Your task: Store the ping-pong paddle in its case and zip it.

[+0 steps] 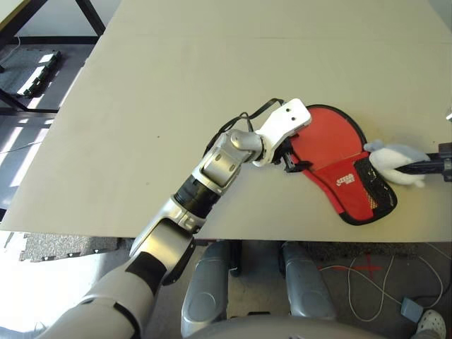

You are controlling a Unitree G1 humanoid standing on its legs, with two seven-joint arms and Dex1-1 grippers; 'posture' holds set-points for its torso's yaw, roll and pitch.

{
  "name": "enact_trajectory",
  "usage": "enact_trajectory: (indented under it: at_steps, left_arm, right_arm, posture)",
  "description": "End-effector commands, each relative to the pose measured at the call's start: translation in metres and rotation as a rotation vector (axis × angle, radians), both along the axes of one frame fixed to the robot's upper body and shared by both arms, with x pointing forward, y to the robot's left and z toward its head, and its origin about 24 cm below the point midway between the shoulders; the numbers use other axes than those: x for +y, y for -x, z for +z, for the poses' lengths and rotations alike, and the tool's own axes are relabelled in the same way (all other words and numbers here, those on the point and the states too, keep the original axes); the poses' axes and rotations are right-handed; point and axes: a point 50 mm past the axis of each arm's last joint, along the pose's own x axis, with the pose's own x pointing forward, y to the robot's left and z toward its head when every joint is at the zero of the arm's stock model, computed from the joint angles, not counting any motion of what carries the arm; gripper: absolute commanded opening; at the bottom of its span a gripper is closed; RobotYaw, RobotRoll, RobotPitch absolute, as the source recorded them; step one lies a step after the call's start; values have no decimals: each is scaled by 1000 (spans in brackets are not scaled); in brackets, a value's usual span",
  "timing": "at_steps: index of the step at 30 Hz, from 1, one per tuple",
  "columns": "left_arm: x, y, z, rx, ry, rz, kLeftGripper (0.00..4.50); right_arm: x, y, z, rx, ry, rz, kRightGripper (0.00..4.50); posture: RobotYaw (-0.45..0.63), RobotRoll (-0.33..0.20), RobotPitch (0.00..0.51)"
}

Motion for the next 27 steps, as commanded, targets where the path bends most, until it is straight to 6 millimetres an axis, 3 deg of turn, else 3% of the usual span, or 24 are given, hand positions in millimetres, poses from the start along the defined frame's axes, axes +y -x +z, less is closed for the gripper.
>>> enact_trajectory:
  at_steps: [1, 10, 27]
  left_arm:
    - [3, 0, -21, 65, -66, 23, 4500]
    - [1, -1, -21, 61, -65, 19, 4500]
    - [1, -1, -21, 65, -67, 18, 4500]
  right_arm:
    - [-4, 14, -10, 110, 24, 12, 545]
    - [-12, 32, -19, 209, 71, 28, 545]
    - [-15, 46, -23, 283, 100, 68, 543]
  posture:
    - [-121, 0, 296]
    - [-125, 0, 294]
    - [-130, 0, 298]
